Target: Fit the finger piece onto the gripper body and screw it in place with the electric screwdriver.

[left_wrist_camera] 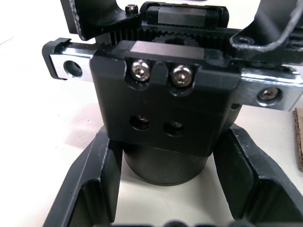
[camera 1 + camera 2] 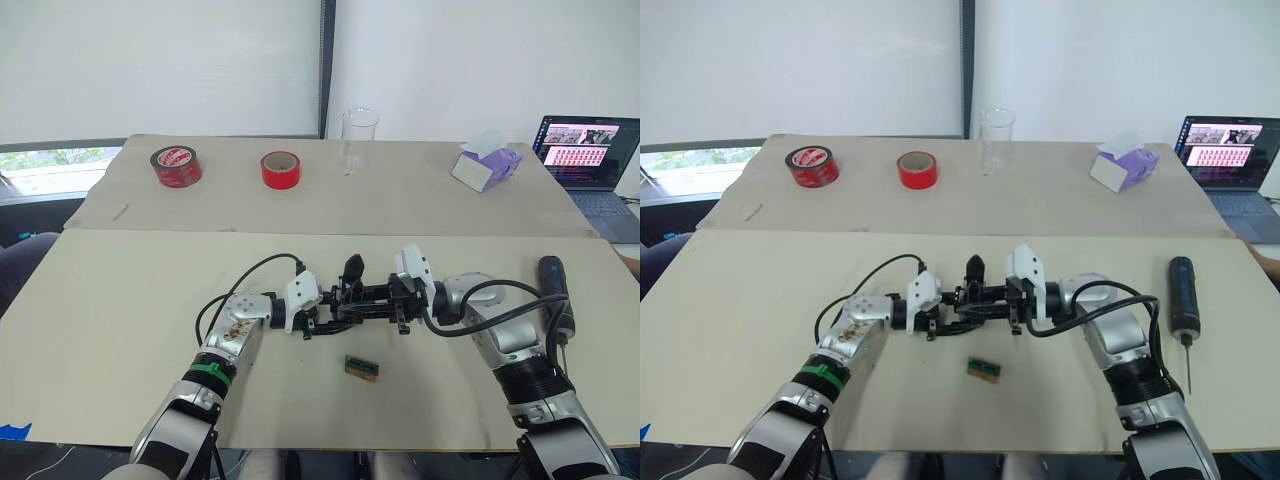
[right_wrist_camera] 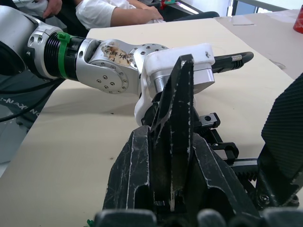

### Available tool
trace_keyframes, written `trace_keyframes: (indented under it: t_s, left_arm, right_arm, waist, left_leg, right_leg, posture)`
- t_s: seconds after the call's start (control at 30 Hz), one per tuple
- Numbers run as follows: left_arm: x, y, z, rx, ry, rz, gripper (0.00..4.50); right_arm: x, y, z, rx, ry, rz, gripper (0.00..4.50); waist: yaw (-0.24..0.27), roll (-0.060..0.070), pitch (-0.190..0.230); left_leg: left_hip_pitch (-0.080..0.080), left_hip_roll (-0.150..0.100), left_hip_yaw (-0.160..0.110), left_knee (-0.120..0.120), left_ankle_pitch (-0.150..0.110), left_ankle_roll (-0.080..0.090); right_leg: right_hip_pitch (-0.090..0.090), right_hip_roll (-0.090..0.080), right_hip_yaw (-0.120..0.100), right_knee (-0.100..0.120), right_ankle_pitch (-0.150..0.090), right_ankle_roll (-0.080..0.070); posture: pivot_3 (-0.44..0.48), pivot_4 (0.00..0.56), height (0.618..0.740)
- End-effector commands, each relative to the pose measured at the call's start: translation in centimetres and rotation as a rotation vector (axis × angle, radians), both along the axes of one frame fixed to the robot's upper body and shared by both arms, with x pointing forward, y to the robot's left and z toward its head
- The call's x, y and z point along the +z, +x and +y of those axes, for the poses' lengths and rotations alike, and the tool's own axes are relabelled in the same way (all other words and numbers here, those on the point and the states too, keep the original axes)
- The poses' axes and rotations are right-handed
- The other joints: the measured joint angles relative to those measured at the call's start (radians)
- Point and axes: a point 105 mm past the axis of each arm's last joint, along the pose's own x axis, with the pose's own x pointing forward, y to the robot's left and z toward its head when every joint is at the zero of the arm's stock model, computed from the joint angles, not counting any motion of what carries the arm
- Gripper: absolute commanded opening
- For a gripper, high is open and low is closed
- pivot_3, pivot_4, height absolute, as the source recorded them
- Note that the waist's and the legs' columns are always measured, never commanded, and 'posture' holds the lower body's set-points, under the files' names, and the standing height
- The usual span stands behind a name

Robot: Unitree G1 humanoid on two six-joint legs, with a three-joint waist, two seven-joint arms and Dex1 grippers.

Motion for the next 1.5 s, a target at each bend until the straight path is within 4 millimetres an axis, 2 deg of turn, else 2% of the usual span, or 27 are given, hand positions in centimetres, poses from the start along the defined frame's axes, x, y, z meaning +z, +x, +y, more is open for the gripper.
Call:
trace_keyframes:
  t_s: [0.03, 0.2, 0.53, 0.6, 0.83, 0.9, 1.17, 1.2, 1.3, 1.37, 1.4, 1.47, 1.5]
  left_arm:
    - [-3.6, -1.4, 1.2, -0.001, 0.105, 0.118, 2.27]
    - [-3.6, -1.3, 1.1, -0.003, 0.104, 0.117, 2.27]
    - [-3.6, -1.4, 1.1, -0.003, 0.101, 0.119, 2.27]
    - [-3.6, -1.4, 1.2, 0.0, 0.102, 0.12, 2.27]
    - [-3.7, -1.4, 1.2, 0.004, 0.102, 0.123, 2.27]
    - [-3.7, -1.4, 1.2, 0.005, 0.103, 0.124, 2.27]
    - [-3.8, -1.0, 1.5, 0.016, 0.11, 0.123, 2.27]
    - [-3.8, -1.0, 1.5, 0.018, 0.108, 0.132, 2.27]
    - [-3.8, -0.5, 1.5, 0.056, 0.093, 0.155, 2.27]
    - [-3.6, -0.2, 1.5, 0.082, 0.084, 0.136, 3.31]
    - [-3.5, -0.1, 1.5, 0.085, 0.086, 0.117, 3.61]
    - [-3.7, -0.1, 1.8, 0.087, 0.097, 0.101, 4.47]
    - [-3.8, -0.1, 1.9, 0.088, 0.1, 0.102, 4.47]
  right_arm:
    - [-0.8, 0.7, -0.2, -0.031, -0.042, -0.016, 0.45]
    - [-1.0, 1.2, -0.1, -0.036, -0.044, -0.01, 0.45]
    - [-2.2, 0.3, -0.4, -0.009, -0.081, 0.05, 0.45]
    - [-1.8, 0.5, -0.3, -0.02, -0.067, 0.037, 0.45]
    - [1.6, 0.3, 0.5, 0.024, 0.082, -0.009, 0.45]
    - [2.7, 0.0, 0.5, 0.044, 0.115, -0.041, 1.51]
    - [4.2, -1.8, -0.1, 0.088, 0.136, -0.088, 4.27]
    - [4.4, -2.0, -0.2, 0.092, 0.138, -0.1, 4.45]
    - [5.1, -2.4, -0.3, 0.087, 0.15, -0.136, 4.45]
    - [6.1, -2.3, -0.7, 0.062, 0.167, -0.182, 4.5]
    - [6.5, -2.2, -0.9, 0.051, 0.171, -0.205, 4.5]
    - [7.3, -2.0, -1.5, 0.021, 0.173, -0.251, 4.5]
    - [7.5, -2.0, -1.7, 0.012, 0.173, -0.262, 4.5]
  waist:
    - [-0.001, 0.0, 0.0]
    - [-0.005, 0.0, 0.0]
    - [-0.004, 0.0, -0.001]
    - [-0.004, 0.0, -0.001]
    - [-0.004, 0.0, -0.001]
    - [-0.004, 0.0, -0.001]
    - [-0.002, 0.0, -0.001]
    - [-0.002, 0.0, -0.001]
    - [0.0, 0.0, -0.001]
    - [0.002, 0.0, -0.001]
    - [0.004, 0.0, -0.001]
    - [0.008, 0.0, -0.001]
    - [0.009, 0.0, -0.001]
  left_leg:
    - [0.0, 0.0, 0.0, 0.0, 0.0, 0.0]
    - [0.002, 0.0, 0.0, 0.0, 0.0, 0.0]
    - [0.006, 0.0, 0.0, -0.003, 0.0, -0.001]
    - [0.006, 0.0, 0.0, -0.003, 0.0, -0.001]
    - [0.006, 0.0, 0.0, -0.003, 0.0, -0.001]
    - [0.005, 0.0, 0.001, -0.003, 0.0, -0.001]
    - [0.005, 0.0, 0.0, -0.004, 0.0, -0.001]
    - [0.005, 0.0, 0.0, -0.004, 0.0, -0.001]
    - [0.005, 0.0, 0.0, -0.004, 0.0, -0.001]
    - [0.005, 0.0, 0.0, -0.004, 0.0, -0.001]
    - [0.005, 0.0, 0.0, -0.004, 0.0, -0.001]
    - [0.005, 0.0, 0.0, -0.004, 0.0, -0.001]
    - [0.005, 0.0, 0.001, -0.004, 0.001, -0.001]
  right_leg:
    - [0.0, 0.0, 0.0, 0.0, 0.0, 0.0]
    - [0.002, 0.0, 0.0, 0.0, 0.0, 0.0]
    - [0.003, 0.0, 0.001, 0.0, 0.0, 0.0]
    - [0.003, -0.001, 0.001, 0.0, 0.0, 0.0]
    - [0.003, -0.001, 0.001, 0.0, 0.0, 0.0]
    - [0.003, -0.001, 0.001, 0.0, 0.0, 0.0]
    - [0.002, -0.001, 0.001, 0.0, 0.0, 0.0]
    - [0.002, -0.001, 0.001, 0.0, 0.0, 0.0]
    - [0.002, -0.001, 0.001, 0.0, 0.0, 0.0]
    - [0.002, -0.001, 0.001, 0.0, 0.0, 0.0]
    - [0.002, -0.001, 0.001, 0.0, 0.0, 0.0]
    - [0.002, -0.001, 0.002, 0.0, 0.0, 0.0]
    - [0.002, -0.001, 0.002, 0.0, 0.0, 0.0]
  posture:
    - [0.0, 0.15, 0.74]
    - [0.0, 0.15, 0.74]
    - [0.0, 0.15, 0.74]
    - [0.0, 0.15, 0.74]
    - [0.0, 0.15, 0.74]
    - [0.0, 0.15, 0.74]
    - [0.0, 0.15, 0.74]
    - [0.0, 0.15, 0.74]
    - [0.0, 0.15, 0.74]
    - [0.0, 0.15, 0.74]
    - [0.0, 0.15, 0.74]
    - [0.0, 0.15, 0.74]
    - [0.0, 0.15, 0.74]
